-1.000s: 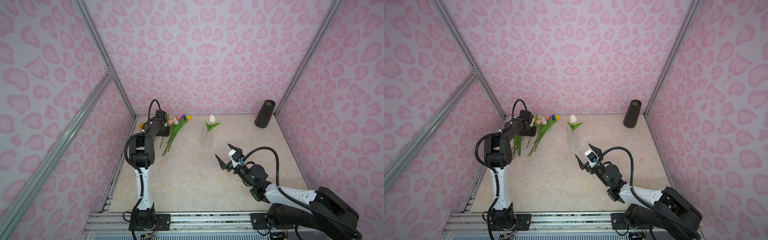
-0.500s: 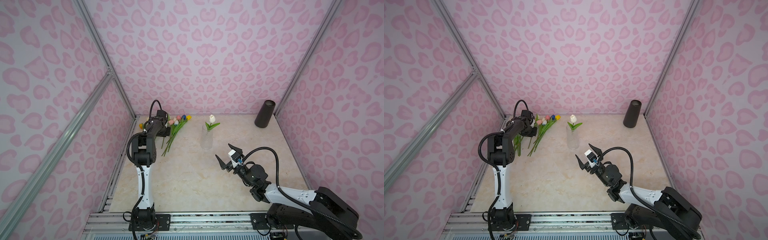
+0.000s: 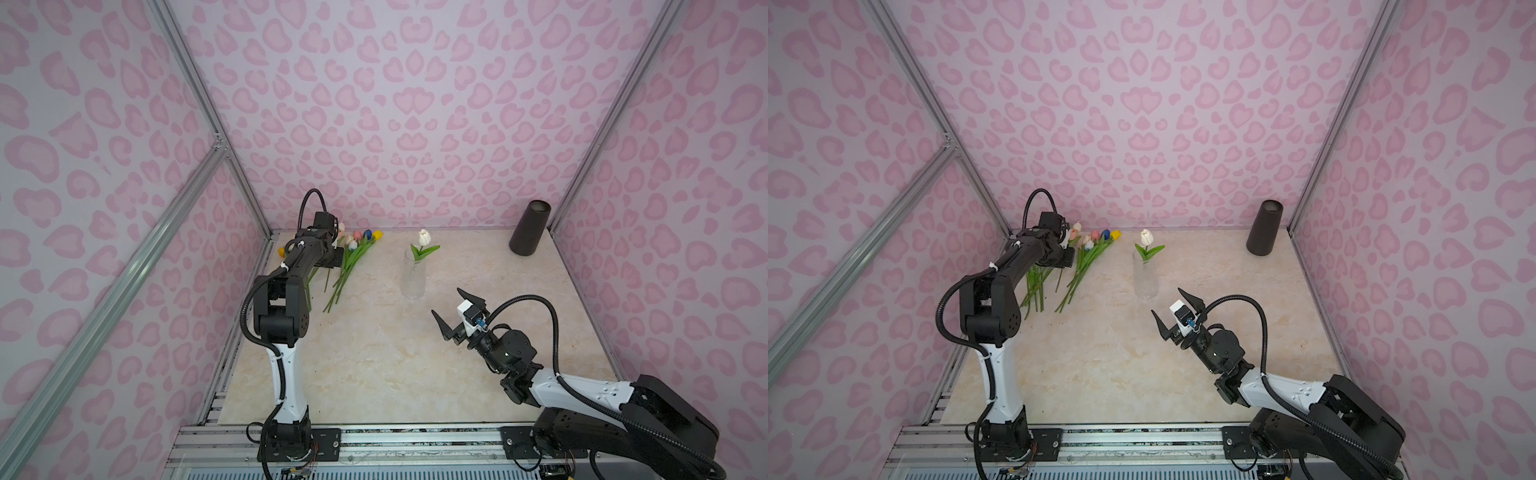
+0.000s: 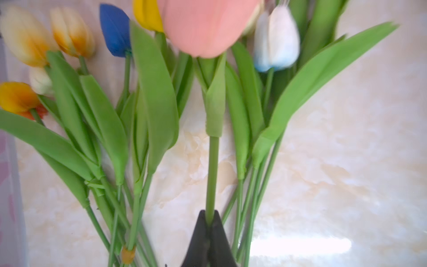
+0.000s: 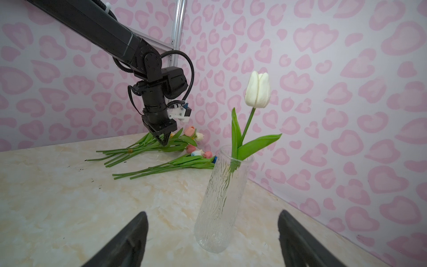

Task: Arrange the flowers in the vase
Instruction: 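Close the left gripper on a single tulip stem in the pile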

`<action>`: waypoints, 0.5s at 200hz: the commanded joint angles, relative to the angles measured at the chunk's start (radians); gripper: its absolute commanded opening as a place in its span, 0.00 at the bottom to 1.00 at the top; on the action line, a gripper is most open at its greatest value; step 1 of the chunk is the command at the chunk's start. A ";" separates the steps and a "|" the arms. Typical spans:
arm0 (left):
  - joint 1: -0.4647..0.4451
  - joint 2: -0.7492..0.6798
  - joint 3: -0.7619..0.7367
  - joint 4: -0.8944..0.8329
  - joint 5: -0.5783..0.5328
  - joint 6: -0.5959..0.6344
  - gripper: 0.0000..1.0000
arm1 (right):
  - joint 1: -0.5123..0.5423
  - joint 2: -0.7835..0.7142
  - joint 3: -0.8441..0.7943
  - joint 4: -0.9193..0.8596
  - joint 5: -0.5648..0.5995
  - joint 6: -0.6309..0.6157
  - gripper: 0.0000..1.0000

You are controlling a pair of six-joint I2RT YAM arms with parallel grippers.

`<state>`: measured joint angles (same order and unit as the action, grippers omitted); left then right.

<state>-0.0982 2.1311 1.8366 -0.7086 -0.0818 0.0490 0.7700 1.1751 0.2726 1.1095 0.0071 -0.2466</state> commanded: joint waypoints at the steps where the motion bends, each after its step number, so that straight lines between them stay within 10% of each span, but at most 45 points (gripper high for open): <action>1: -0.008 -0.094 -0.051 0.036 0.006 -0.015 0.03 | 0.000 -0.003 -0.007 0.039 0.005 0.004 0.87; 100: -0.005 -0.263 -0.233 0.136 0.016 -0.026 0.03 | 0.000 -0.036 -0.013 0.027 0.002 0.011 0.87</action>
<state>-0.1062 1.8538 1.6382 -0.6266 -0.0414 0.0196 0.7700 1.1473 0.2653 1.1130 0.0067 -0.2428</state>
